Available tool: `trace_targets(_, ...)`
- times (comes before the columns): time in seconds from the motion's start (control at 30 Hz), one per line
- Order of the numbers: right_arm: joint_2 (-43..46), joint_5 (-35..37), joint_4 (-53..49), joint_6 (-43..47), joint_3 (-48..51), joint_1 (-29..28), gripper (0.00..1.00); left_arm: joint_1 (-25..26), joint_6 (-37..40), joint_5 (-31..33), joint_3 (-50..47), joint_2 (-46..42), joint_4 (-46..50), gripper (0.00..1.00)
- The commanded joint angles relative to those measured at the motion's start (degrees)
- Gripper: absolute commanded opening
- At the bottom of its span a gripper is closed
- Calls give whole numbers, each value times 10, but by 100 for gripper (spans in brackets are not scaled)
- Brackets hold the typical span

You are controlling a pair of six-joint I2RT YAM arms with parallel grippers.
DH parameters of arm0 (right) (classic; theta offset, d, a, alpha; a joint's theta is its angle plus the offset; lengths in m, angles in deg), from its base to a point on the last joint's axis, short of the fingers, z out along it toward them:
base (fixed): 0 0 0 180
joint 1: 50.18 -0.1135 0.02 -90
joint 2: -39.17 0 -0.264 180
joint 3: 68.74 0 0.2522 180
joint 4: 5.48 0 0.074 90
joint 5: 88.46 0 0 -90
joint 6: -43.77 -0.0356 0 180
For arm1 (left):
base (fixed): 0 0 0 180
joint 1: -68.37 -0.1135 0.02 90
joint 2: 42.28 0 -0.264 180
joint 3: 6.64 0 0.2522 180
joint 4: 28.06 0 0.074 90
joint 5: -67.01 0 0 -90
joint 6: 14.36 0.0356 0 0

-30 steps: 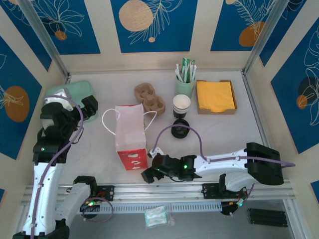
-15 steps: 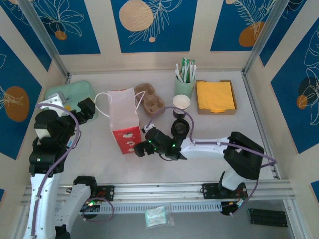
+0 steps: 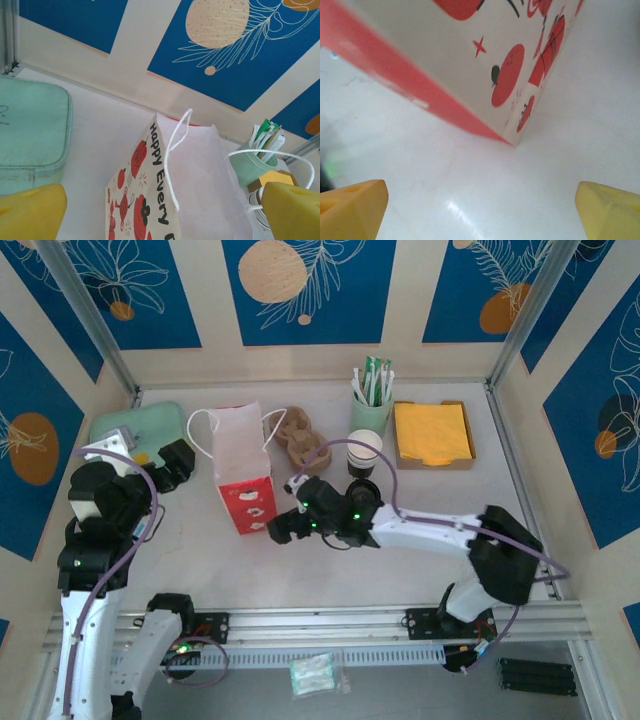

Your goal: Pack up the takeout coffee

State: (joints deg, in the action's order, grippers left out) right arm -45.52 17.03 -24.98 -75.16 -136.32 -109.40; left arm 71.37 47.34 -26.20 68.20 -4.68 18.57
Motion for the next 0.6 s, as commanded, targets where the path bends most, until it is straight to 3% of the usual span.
trace_targets(0.0,87,-16,-83,-17,18,13,97,-1,-7,-35,33,-4,14,99)
trace_targets(0.13,163,-28,-201,-29,-6,82,96,-1,-16,-74,57,4,21,99)
trace_targets(0.27,191,-74,-305,-11,-70,200,94,0,-43,-120,82,19,17,100)
trace_targets(0.47,133,-132,-399,28,-182,363,90,6,-89,-180,133,55,-5,100)
trace_targets(0.57,80,-132,-424,42,-232,398,87,19,-87,-182,161,78,0,99)
